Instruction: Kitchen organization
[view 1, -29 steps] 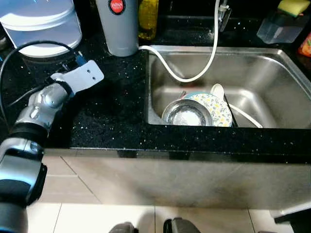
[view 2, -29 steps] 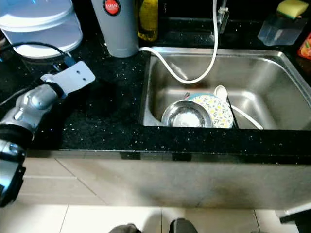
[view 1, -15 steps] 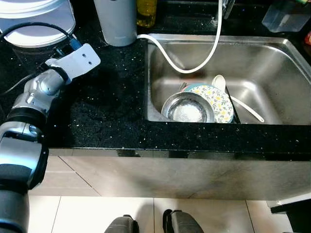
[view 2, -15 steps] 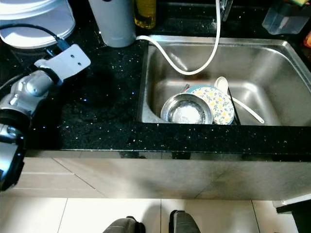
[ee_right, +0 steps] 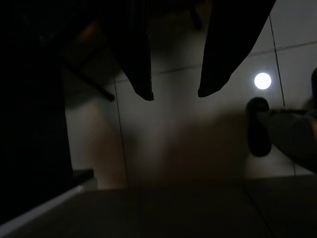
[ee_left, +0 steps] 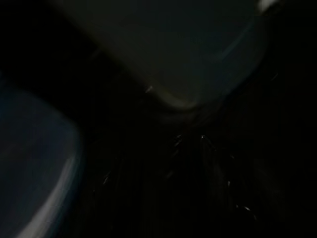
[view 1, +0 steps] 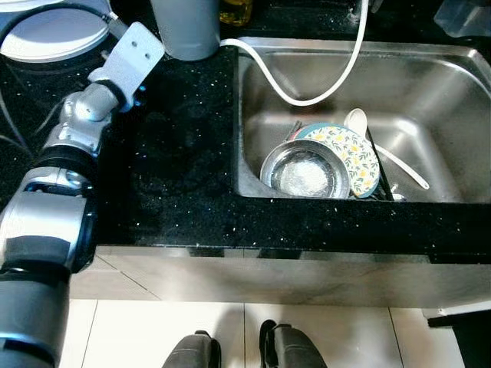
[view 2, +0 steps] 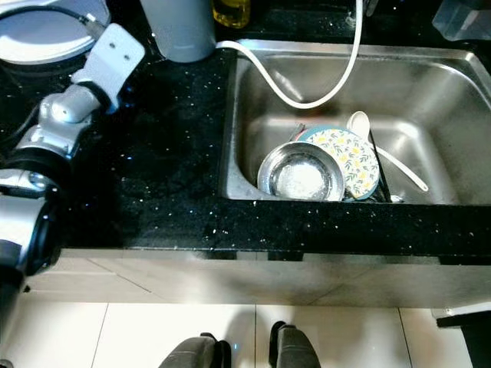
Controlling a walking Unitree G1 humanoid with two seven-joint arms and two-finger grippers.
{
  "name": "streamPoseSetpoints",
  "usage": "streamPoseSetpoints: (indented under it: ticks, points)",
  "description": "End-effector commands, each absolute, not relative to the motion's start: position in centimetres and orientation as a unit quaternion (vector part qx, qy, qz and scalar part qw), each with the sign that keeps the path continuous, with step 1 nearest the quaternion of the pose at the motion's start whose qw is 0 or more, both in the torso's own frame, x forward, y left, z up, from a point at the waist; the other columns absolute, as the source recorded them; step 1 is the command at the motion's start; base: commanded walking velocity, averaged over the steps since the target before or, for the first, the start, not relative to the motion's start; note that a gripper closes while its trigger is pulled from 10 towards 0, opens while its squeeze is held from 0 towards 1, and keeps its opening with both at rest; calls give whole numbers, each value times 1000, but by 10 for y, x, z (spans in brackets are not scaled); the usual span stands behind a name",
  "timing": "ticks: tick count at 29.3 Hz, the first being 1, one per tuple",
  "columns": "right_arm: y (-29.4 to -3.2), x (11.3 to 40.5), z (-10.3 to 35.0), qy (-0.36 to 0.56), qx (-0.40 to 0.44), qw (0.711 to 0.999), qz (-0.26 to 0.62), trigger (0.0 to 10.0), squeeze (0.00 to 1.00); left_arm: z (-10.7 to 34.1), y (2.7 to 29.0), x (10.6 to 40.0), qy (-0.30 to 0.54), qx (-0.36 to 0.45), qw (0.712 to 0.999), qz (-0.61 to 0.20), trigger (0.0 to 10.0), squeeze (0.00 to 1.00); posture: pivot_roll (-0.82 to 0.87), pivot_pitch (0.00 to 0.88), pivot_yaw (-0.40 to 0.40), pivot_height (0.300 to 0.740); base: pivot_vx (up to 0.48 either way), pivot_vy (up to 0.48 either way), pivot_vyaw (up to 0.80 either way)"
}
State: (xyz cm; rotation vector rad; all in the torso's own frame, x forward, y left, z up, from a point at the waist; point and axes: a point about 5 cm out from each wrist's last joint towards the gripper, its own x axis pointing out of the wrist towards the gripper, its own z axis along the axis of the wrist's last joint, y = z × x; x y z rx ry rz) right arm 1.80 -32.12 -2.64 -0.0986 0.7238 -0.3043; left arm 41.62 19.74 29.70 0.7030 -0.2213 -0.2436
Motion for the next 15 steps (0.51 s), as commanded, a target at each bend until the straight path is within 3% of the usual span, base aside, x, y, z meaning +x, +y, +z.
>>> streamPoseSetpoints:
  ticks: [1,5,11,12,13,14,15]
  points:
    - [-325,5,-23,366,-46,914,-169,10000,0,263,185,417,-44,312,933,-176,10000,0,-236,304,-33,740,0,0,0]
    - [-324,5,-21,363,-45,914,-174,10000,0,264,185,417,-39,302,934,-184,10000,0,-248,302,-23,740,0,0,0]
    - [-319,5,-22,361,-40,915,-178,10000,0,264,200,418,-17,325,936,-133,10000,0,-248,299,-10,740,0,0,0]
    - [-318,5,-22,361,-38,915,-178,10000,0,265,206,418,-13,321,940,-118,7647,0,-248,300,-10,740,0,0,0]
    - [-318,5,-22,361,-38,915,-178,10000,0,265,206,418,-13,321,940,-118,7647,0,-248,300,-10,740,0,0,0]
    - [-318,5,-22,361,-38,914,-178,10000,0,265,210,418,-11,319,942,-108,5647,0,-248,300,-10,740,0,0,0]
    - [-318,5,-22,361,-38,914,-178,10000,0,265,210,418,-11,319,942,-108,5647,0,-248,300,-10,740,0,0,0]
